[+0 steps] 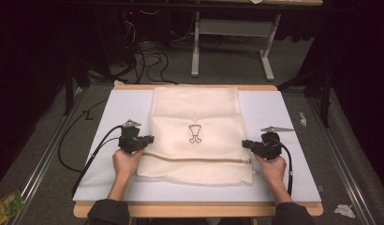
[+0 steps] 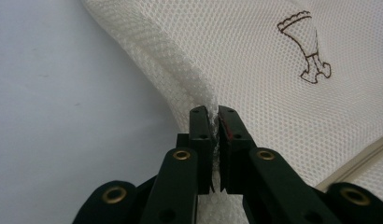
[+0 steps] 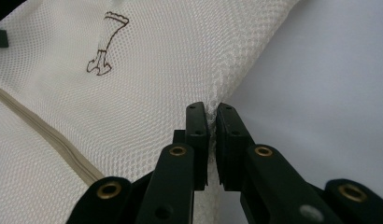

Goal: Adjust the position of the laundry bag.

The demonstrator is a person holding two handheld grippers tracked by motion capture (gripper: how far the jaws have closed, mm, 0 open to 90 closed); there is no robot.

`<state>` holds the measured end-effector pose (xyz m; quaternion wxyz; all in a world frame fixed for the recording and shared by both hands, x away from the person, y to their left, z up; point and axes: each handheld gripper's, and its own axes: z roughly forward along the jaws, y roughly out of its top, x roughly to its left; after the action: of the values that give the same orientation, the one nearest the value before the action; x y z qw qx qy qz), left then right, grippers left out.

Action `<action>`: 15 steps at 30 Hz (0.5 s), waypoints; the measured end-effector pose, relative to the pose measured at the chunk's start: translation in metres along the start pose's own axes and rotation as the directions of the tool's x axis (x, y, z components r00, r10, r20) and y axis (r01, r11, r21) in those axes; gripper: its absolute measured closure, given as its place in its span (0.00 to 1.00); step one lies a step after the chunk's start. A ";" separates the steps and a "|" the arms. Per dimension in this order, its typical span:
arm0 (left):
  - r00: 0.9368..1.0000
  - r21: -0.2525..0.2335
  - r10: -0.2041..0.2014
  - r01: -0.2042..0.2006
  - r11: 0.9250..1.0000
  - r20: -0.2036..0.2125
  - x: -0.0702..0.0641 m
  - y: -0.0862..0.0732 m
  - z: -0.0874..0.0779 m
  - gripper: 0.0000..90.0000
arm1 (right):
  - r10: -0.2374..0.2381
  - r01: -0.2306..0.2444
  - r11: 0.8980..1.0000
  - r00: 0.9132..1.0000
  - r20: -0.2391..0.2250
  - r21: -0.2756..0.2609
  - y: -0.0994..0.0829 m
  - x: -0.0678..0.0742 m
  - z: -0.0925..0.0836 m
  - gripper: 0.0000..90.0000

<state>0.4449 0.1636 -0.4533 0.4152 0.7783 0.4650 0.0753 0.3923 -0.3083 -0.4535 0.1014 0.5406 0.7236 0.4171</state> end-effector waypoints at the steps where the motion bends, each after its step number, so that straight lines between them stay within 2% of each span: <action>1: 1.000 0.000 0.000 0.000 1.000 0.000 0.000 0.000 0.000 0.95 | 0.000 0.000 1.000 1.000 0.000 0.000 0.000 0.000 0.000 0.95; 2: 1.000 -0.005 -0.006 0.006 1.000 0.013 -0.002 0.001 0.002 0.95 | 0.009 -0.009 1.000 1.000 0.008 -0.003 -0.002 -0.005 -0.004 0.95; 9: 0.999 0.006 0.025 -0.025 1.000 0.024 -0.016 0.004 0.009 0.95 | 0.034 -0.033 0.999 0.999 0.022 -0.032 -0.009 -0.017 -0.020 0.95; 13: 0.999 0.002 0.023 -0.023 1.000 0.029 -0.020 0.002 0.013 0.95 | 0.050 -0.049 0.998 0.999 0.021 -0.039 -0.013 -0.024 -0.024 0.95; 15: 0.999 -0.002 0.010 -0.010 1.000 0.039 -0.024 0.000 0.018 0.95 | 0.042 -0.041 0.999 0.998 0.046 -0.032 -0.017 -0.027 -0.026 0.95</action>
<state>0.4407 0.1347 -0.4583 0.4242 0.7817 0.4528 0.0627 0.3758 -0.3458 -0.4572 0.1180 0.5636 0.7030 0.4174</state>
